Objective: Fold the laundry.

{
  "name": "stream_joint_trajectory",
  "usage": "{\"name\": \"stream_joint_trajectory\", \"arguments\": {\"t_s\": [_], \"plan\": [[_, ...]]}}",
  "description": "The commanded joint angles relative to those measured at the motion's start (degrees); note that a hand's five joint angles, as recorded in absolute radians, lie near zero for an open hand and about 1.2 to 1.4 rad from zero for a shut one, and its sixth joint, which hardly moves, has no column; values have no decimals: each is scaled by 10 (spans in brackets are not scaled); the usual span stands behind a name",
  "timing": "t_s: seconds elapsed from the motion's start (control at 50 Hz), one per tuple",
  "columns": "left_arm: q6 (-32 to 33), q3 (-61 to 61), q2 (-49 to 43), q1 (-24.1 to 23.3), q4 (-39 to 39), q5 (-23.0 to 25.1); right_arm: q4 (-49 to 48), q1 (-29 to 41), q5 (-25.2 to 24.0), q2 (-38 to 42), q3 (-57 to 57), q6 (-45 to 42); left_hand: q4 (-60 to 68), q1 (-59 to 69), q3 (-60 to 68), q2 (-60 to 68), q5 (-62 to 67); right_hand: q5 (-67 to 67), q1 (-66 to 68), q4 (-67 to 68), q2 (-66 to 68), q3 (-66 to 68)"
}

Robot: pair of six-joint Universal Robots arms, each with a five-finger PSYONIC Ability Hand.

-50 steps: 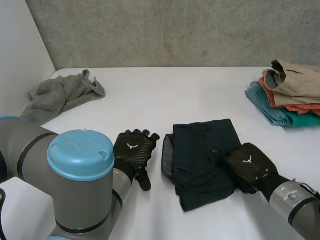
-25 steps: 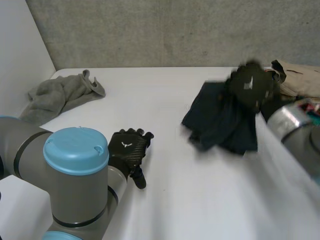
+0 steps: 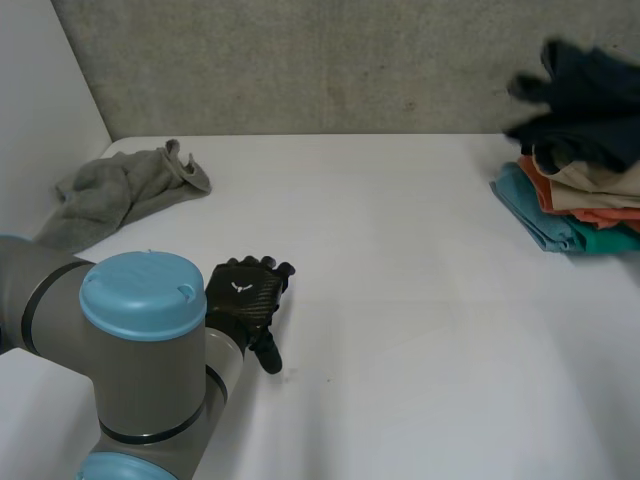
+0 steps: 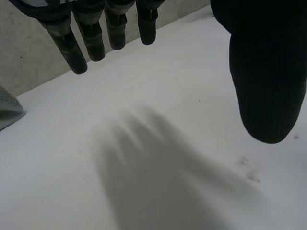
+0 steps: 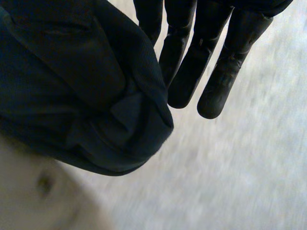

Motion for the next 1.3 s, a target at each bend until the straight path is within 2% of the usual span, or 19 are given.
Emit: {"name": "stream_joint_trajectory", "arguments": {"t_s": [0.02,0.2,0.34,0.36,0.38,0.42,0.46,0.5,0.68,0.76,0.92,1.02,1.1,1.22,1.3], "plan": [[0,-2,-3,-1,0,0,24,-52,-59,67,7,-4,-10,0,-13,-10,-27,147,278,117,124,115],[0,-1,-7,-1,0,0,30,-64,-105,68,31,-7,-10,0,-13,-10,-27,147,278,117,124,115],[0,-2,-7,-1,0,-1,30,-64,-152,38,66,-13,-10,0,-13,-10,-27,147,278,117,124,115],[0,-2,-7,-1,0,-1,28,-64,-158,33,71,-13,-10,0,-13,-10,-27,61,192,31,38,29],[0,-2,-7,-1,0,-1,25,-64,-166,21,82,-14,-10,0,-13,-10,-27,-185,-54,-215,-208,-216],[0,-2,-7,-1,0,-1,24,-65,-167,10,93,-15,-10,0,-13,-10,-27,-393,-262,-423,-416,-425],[0,-2,-7,-1,0,0,24,-66,-165,-8,100,-15,-10,0,-13,-10,-27,-516,-386,-547,-539,-548],[0,-2,-7,-1,0,0,24,-68,-161,-19,103,-12,-10,0,-13,-10,-27,-553,-422,-583,-576,-585],[0,-1,-6,0,0,-1,32,-75,-109,-85,100,-6,-10,0,-13,-10,-27,-553,-422,-583,-576,-585],[0,0,-4,0,0,-1,38,-75,-68,-110,95,-7,-10,0,-13,-10,-27,-553,-422,-583,-576,-585],[0,2,5,0,0,-1,104,-72,78,-136,25,-13,-10,0,-13,-10,-27,-553,-422,-583,-576,-585],[0,4,21,7,0,-1,143,-63,144,-147,-17,-11,-10,0,-13,-10,-27,-553,-422,-583,-576,-585],[0,6,32,18,0,-1,148,-19,163,-160,-20,-6,-10,0,-13,-10,-27,-553,-422,-583,-576,-585],[0,6,54,33,1,-1,153,75,160,-168,-18,-6,-10,0,-13,-10,-27,-553,-422,-583,-576,-585],[0,9,72,58,3,-1,180,159,128,-169,0,-2,-10,0,-13,-10,-27,-553,-422,-583,-576,-585]]}}
